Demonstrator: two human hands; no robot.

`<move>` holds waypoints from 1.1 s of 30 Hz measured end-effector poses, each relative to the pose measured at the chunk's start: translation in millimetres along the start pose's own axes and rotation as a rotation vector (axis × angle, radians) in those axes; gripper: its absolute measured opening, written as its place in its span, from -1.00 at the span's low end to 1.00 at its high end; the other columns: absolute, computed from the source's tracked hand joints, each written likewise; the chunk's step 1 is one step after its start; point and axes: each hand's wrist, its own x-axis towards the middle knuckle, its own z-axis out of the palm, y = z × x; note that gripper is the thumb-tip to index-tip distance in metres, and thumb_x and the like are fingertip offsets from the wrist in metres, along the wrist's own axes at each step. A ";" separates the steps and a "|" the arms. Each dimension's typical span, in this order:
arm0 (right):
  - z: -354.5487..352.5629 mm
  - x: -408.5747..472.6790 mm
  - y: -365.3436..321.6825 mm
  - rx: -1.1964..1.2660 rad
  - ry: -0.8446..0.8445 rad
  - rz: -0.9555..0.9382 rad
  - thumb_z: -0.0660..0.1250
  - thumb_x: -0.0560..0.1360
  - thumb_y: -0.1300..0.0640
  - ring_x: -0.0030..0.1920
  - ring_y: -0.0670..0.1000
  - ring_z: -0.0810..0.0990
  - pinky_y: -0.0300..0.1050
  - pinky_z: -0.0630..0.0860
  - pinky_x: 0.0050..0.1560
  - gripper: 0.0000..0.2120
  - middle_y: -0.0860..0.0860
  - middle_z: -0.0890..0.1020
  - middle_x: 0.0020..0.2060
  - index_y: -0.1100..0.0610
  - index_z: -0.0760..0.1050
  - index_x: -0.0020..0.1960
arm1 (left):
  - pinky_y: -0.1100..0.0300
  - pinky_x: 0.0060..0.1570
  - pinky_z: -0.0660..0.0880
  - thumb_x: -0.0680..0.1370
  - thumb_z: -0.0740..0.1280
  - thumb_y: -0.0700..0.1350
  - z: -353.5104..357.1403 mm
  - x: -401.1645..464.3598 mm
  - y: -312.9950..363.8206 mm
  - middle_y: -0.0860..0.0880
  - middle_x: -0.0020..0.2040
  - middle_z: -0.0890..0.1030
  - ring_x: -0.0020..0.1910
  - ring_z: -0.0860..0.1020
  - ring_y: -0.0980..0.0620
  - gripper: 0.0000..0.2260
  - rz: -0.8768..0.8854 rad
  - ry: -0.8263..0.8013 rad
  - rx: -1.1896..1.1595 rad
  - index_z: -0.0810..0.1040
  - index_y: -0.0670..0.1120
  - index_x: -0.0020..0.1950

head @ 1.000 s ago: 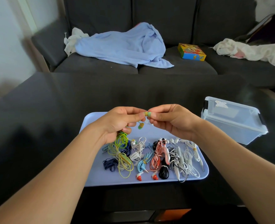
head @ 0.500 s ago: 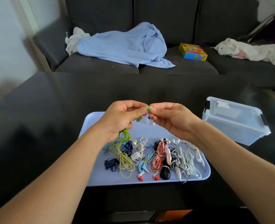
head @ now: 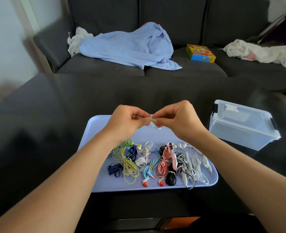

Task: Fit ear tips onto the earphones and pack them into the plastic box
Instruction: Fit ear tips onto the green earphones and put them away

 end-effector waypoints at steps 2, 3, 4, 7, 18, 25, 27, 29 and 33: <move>2.6 -0.8 -3.0 -0.007 0.052 -0.069 0.53 0.43 0.29 -0.30 -0.05 0.70 -0.10 0.67 -0.13 -0.92 0.03 0.72 -0.32 0.17 0.74 -0.08 | 0.36 -0.51 0.29 0.54 0.45 -0.21 -1.2 -0.2 0.7 0.01 -0.30 0.66 -0.49 0.41 0.20 -0.93 -0.068 -0.006 -0.093 0.70 -0.15 -0.01; 2.5 -1.0 -5.3 0.027 0.073 -0.077 0.54 0.43 0.28 -0.29 -0.03 0.70 -0.08 0.68 -0.13 -0.91 0.04 0.72 -0.31 0.18 0.73 -0.08 | 0.34 -0.53 0.25 0.54 0.44 -0.20 -2.4 -0.3 1.3 0.03 -0.32 0.65 -0.48 0.34 0.17 -0.93 -0.111 -0.017 -0.160 0.70 -0.14 0.00; 1.4 -0.9 -8.0 0.093 0.087 -0.058 0.54 0.42 0.28 -0.28 0.01 0.72 -0.06 0.69 -0.12 -0.90 0.06 0.73 -0.30 0.19 0.72 -0.07 | 0.33 -0.53 0.22 0.55 0.43 -0.19 -4.2 -0.4 2.1 0.04 -0.32 0.64 -0.46 0.30 0.15 -0.92 -0.148 -0.033 -0.228 0.69 -0.13 0.01; -2.7 -0.4 -14.1 0.370 0.074 0.095 0.56 0.34 0.26 -0.20 0.11 0.73 -0.05 0.69 -0.07 -0.82 0.14 0.74 -0.23 0.24 0.70 -0.07 | 0.35 -0.53 0.17 0.55 0.40 -0.18 -7.4 -1.1 4.2 0.05 -0.29 0.62 -0.40 0.25 0.14 -0.88 -0.174 -0.101 -0.370 0.68 -0.14 0.05; 0.4 -3.3 -21.5 1.329 -0.237 0.637 0.38 0.36 0.29 -0.35 -0.10 0.63 -0.36 0.60 -0.27 -0.87 0.13 0.66 -0.29 0.23 0.71 -0.26 | 0.36 -0.53 0.15 0.47 0.40 -0.21 -0.3 -6.6 9.5 0.02 -0.29 0.63 -0.44 0.35 0.20 -0.87 -0.080 -0.102 -0.560 0.67 -0.11 0.00; -9.4 0.1 -15.5 0.839 -0.137 0.138 0.45 0.35 0.25 -0.22 0.02 0.68 -0.19 0.64 -0.08 -0.93 0.13 0.72 -0.24 0.16 0.72 -0.20 | 0.38 -0.54 0.13 0.41 0.39 -0.14 -0.2 -6.9 12.0 0.03 -0.29 0.62 -0.44 0.28 0.18 -0.83 -0.118 -0.175 -0.623 0.69 -0.10 -0.04; -13.2 -0.2 -15.5 0.621 -0.062 0.015 0.49 0.39 0.27 -0.21 0.06 0.68 -0.12 0.65 -0.07 -0.92 0.15 0.73 -0.22 0.23 0.71 -0.12 | 0.37 -0.54 0.13 0.42 0.39 -0.13 -0.6 -6.2 12.0 0.04 -0.29 0.62 -0.45 0.29 0.19 -0.83 -0.131 -0.152 -0.594 0.68 -0.11 -0.02; -15.1 -0.3 -15.6 0.415 0.018 -0.060 0.50 0.42 0.33 -0.26 0.04 0.68 -0.15 0.65 -0.15 -0.91 0.13 0.73 -0.25 0.27 0.70 -0.08 | 0.37 -0.53 0.14 0.48 0.39 -0.17 0.8 -5.3 10.9 0.05 -0.30 0.62 -0.44 0.30 0.19 -0.86 -0.143 -0.109 -0.543 0.67 -0.12 0.01; -10.8 1.8 -10.7 0.106 0.149 -0.217 0.50 0.46 0.32 -0.30 -0.11 0.67 -0.27 0.58 -0.25 -0.91 -0.01 0.71 -0.30 0.24 0.72 -0.04 | 0.35 -0.53 0.18 0.54 0.41 -0.19 7.4 -3.1 10.1 0.04 -0.30 0.64 -0.42 0.31 0.17 -0.91 -0.152 0.005 -0.517 0.69 -0.11 -0.01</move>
